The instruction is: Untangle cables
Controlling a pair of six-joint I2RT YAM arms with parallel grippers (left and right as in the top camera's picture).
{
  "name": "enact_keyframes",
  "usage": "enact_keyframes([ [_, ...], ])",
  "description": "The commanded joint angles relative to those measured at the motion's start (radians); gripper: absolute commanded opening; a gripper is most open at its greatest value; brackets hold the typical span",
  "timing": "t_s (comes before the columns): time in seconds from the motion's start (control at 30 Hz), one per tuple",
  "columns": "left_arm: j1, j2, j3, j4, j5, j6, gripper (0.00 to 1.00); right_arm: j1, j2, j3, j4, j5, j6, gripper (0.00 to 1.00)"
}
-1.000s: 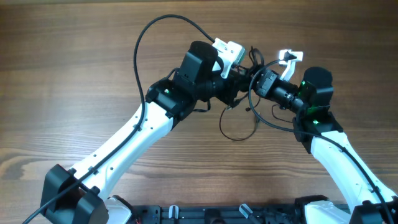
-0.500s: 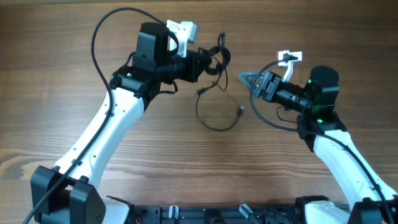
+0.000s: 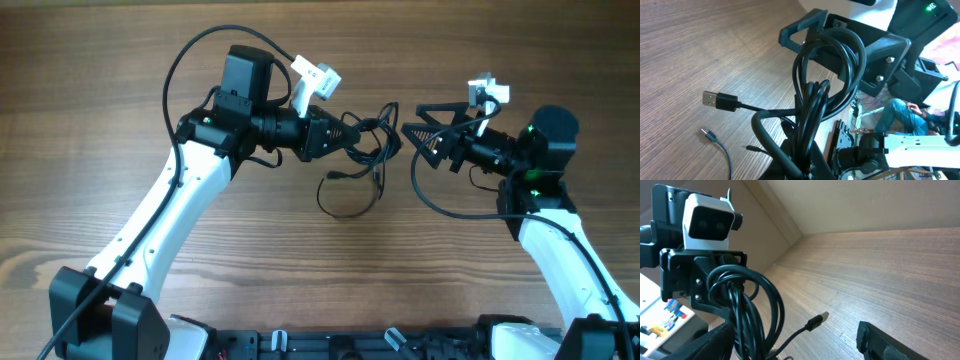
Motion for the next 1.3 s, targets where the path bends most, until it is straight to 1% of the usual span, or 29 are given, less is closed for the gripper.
enact_keyframes([
  [0.0, 0.003, -0.02, 0.003, 0.006, 0.047, 0.02, 0.04, 0.035, 0.011, 0.007, 0.002, -0.02, -0.028, 0.8],
  [0.1, -0.023, -0.02, 0.003, 0.006, 0.057, 0.02, 0.04, 0.073, 0.011, 0.007, 0.002, 0.048, -0.027, 0.79],
  [0.17, -0.048, -0.02, 0.003, 0.006, 0.057, 0.021, 0.04, 0.088, 0.011, 0.007, 0.002, 0.178, 0.009, 0.79],
  [0.23, -0.07, -0.02, 0.003, 0.006, 0.057, 0.021, 0.04, 0.088, 0.011, 0.007, 0.002, 0.234, 0.016, 0.79],
  [0.5, -0.081, -0.02, 0.003, 0.006, 0.062, 0.021, 0.04, 0.087, 0.011, 0.007, 0.032, 0.209, 0.062, 0.8],
  [0.6, -0.082, -0.02, 0.003, 0.007, 0.153, 0.029, 0.04, 0.09, 0.011, 0.007, 0.073, 0.209, 0.06, 0.83],
  [0.67, -0.085, -0.02, 0.003, 0.007, 0.228, 0.066, 0.04, 0.097, 0.017, 0.007, 0.072, 0.225, 0.05, 0.84],
  [0.73, -0.085, -0.02, 0.003, 0.015, 0.361, 0.107, 0.04, 0.097, 0.042, 0.007, 0.068, 0.302, 0.034, 0.83],
  [0.8, -0.079, -0.02, 0.003, 0.018, 0.434, 0.107, 0.04, 0.087, 0.082, 0.007, 0.056, 0.447, 0.063, 0.8],
  [0.83, -0.077, -0.02, 0.003, 0.018, 0.452, 0.106, 0.04, 0.074, 0.107, 0.007, 0.05, 0.524, 0.088, 0.8],
  [0.9, -0.071, -0.02, 0.003, 0.019, 0.454, 0.106, 0.04, 0.043, 0.148, 0.007, 0.049, 0.583, 0.127, 0.8],
  [0.97, -0.063, -0.02, 0.003, 0.023, 0.463, 0.106, 0.04, 0.003, 0.179, 0.007, 0.046, 0.584, 0.165, 0.8],
  [1.1, -0.039, -0.02, 0.003, 0.026, 0.506, 0.106, 0.04, -0.11, 0.194, 0.007, 0.013, 0.606, 0.173, 0.8],
  [1.17, -0.028, -0.02, 0.003, 0.03, 0.509, 0.106, 0.04, -0.175, 0.194, 0.007, 0.012, 0.606, 0.218, 0.79],
  [1.27, -0.026, -0.02, 0.003, 0.043, 0.505, 0.106, 0.04, -0.215, 0.194, 0.007, 0.022, 0.576, 0.222, 0.79],
])
